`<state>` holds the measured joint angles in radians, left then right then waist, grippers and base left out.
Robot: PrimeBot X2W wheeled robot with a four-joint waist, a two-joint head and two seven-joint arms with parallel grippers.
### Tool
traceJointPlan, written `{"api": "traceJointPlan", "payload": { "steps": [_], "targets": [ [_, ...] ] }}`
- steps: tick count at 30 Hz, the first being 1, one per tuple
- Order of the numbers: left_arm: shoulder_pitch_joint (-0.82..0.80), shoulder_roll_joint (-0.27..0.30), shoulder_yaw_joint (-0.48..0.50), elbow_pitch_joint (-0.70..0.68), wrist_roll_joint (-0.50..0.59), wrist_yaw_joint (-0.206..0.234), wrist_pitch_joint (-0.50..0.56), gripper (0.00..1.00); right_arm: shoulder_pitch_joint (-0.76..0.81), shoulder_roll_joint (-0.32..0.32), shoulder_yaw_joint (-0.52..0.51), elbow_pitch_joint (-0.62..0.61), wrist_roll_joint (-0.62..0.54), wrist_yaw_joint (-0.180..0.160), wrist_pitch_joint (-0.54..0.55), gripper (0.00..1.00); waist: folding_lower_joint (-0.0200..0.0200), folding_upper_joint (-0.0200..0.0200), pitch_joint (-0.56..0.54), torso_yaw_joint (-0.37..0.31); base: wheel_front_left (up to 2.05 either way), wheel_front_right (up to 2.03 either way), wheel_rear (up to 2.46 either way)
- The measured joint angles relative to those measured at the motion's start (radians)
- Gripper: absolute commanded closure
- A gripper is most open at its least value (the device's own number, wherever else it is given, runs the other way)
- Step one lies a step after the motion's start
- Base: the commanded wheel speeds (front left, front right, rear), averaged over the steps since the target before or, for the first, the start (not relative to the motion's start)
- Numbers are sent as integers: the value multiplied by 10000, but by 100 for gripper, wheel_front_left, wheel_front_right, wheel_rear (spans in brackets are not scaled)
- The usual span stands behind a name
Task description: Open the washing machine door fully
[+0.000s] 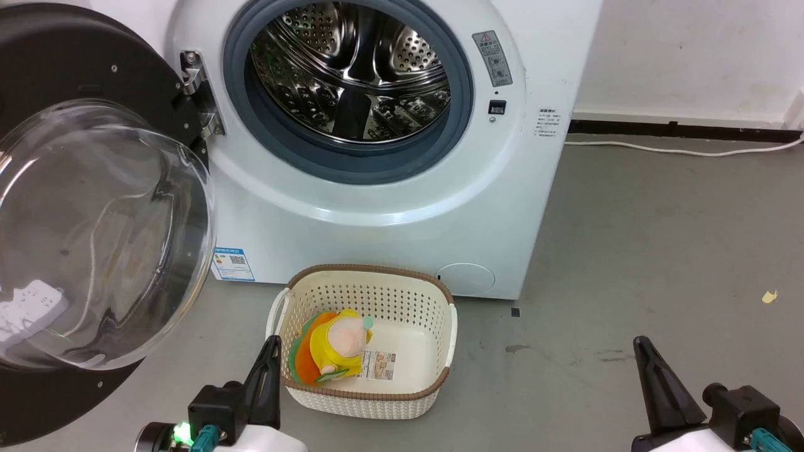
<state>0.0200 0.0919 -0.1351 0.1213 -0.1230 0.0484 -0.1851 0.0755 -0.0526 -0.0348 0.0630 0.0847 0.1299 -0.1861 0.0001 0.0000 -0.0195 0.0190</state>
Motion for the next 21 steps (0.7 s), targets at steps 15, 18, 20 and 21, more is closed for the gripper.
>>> {"api": "traceJointPlan", "payload": {
  "steps": [15,18,20,21],
  "targets": [
    [-2,-84,240,-221,186,-90,314,100,-31,0,67,-79,-144,0,316,100,0,0,35,-33,0,0,0],
    [-3,-96,272,-249,247,-92,353,100,-41,0,75,-94,-151,0,362,100,0,0,41,-40,0,0,0],
    [-3,-107,301,-274,249,-130,405,100,-44,0,82,-104,-153,0,437,100,0,0,45,-44,0,0,0],
    [-3,-113,313,-280,251,-138,441,100,-45,0,84,-107,-157,0,439,100,0,0,47,-46,0,0,0]
  ]
}}
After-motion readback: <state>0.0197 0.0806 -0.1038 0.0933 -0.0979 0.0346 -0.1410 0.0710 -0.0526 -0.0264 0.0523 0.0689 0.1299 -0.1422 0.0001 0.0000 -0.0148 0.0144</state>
